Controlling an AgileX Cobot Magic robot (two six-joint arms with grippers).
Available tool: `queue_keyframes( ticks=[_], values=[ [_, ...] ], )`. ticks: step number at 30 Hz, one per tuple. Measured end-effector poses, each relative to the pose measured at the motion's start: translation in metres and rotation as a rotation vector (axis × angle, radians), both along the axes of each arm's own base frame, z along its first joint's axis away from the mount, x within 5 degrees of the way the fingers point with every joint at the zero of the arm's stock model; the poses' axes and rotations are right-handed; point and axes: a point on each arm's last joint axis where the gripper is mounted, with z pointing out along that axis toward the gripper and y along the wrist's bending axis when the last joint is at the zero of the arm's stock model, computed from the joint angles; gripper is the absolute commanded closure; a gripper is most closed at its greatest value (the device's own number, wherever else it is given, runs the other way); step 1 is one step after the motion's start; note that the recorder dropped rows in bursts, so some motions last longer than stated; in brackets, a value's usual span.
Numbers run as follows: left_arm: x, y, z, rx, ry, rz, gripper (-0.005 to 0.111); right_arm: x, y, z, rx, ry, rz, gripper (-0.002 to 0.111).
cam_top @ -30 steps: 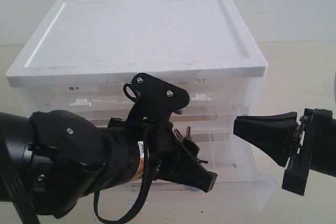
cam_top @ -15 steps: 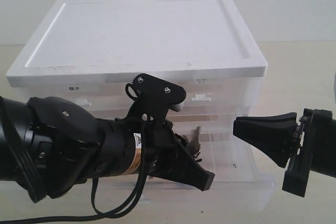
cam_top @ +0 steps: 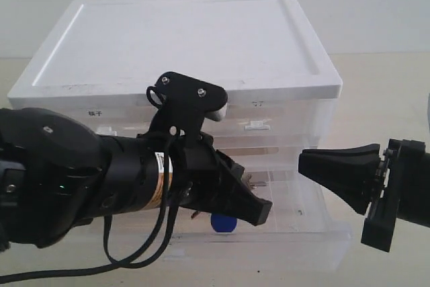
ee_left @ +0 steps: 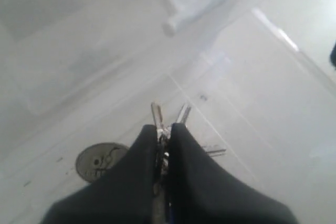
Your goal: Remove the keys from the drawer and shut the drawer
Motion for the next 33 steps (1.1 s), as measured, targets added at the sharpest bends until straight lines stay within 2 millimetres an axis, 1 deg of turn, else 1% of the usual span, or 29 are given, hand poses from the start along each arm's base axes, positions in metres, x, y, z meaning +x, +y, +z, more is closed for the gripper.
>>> queue_keyframes(
  ticks=[5,12,20,23,26,29,30,33],
  values=[
    [-0.003,0.003,0.017,-0.039,-0.034,-0.023,0.102,0.0,0.0,0.0,0.0,0.0,0.0,0.108],
    [-0.006,0.005,0.028,-0.056,-0.064,-0.041,0.102,0.0,0.0,0.0,0.001,0.0,-0.002,0.108],
    [-0.013,0.014,0.056,-0.127,-0.124,-0.064,0.102,0.0,0.0,0.0,0.003,0.0,-0.005,0.108],
    [-0.019,0.018,0.072,-0.175,-0.15,-0.092,0.102,0.0,0.0,0.0,0.003,0.0,-0.005,0.108],
    [-0.025,0.025,0.089,-0.216,-0.189,-0.117,0.102,0.0,0.0,0.0,0.003,0.0,-0.005,0.108],
    [-0.041,0.028,0.107,-0.268,-0.228,-0.163,0.102,0.001,0.0,0.0,0.003,0.0,-0.006,0.108],
    [-0.05,0.027,0.112,-0.289,-0.237,-0.191,0.102,0.001,0.0,0.0,0.003,0.0,-0.006,0.108],
    [-0.068,0.026,0.114,-0.301,-0.239,-0.253,0.102,0.001,0.0,0.0,0.003,0.0,-0.006,0.108]
  ],
)
